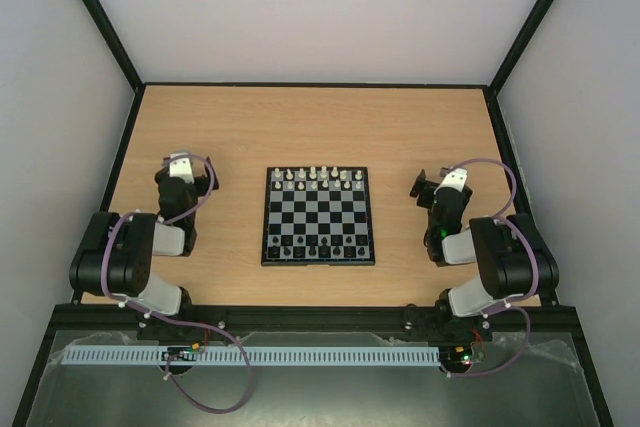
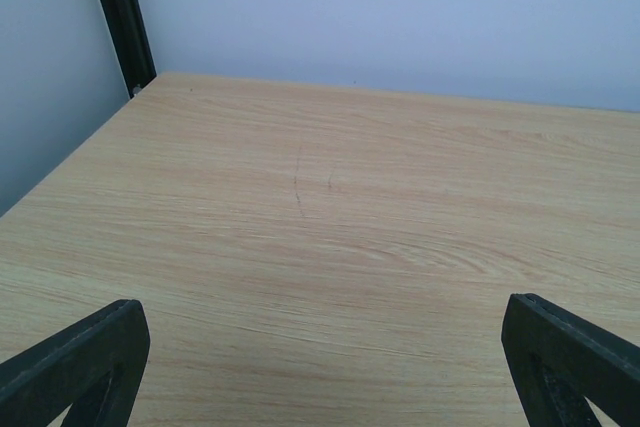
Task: Set up the chess pieces on the board
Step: Reset both arms
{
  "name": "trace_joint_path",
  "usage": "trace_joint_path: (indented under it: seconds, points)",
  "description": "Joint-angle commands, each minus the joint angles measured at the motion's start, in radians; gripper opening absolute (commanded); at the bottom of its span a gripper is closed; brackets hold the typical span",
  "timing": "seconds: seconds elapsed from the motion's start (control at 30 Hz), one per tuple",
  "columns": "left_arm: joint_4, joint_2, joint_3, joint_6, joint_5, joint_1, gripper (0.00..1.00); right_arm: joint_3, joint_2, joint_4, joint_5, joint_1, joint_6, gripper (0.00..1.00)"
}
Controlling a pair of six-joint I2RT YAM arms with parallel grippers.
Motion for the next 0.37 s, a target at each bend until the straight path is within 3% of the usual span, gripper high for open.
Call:
trace_joint_path:
  seconds: [0.0, 0.33]
  points:
    - [0.075, 0.006, -0.01, 0.004, 0.003, 0.0, 1.0, 0.011, 0.003, 0.025, 0.011, -0.003, 0.003, 0.99]
    - [0.072, 0.007, -0.01, 0.006, 0.0, -0.003, 1.0, 0.02, 0.004, 0.008, -0.015, -0.014, 0.008, 0.99]
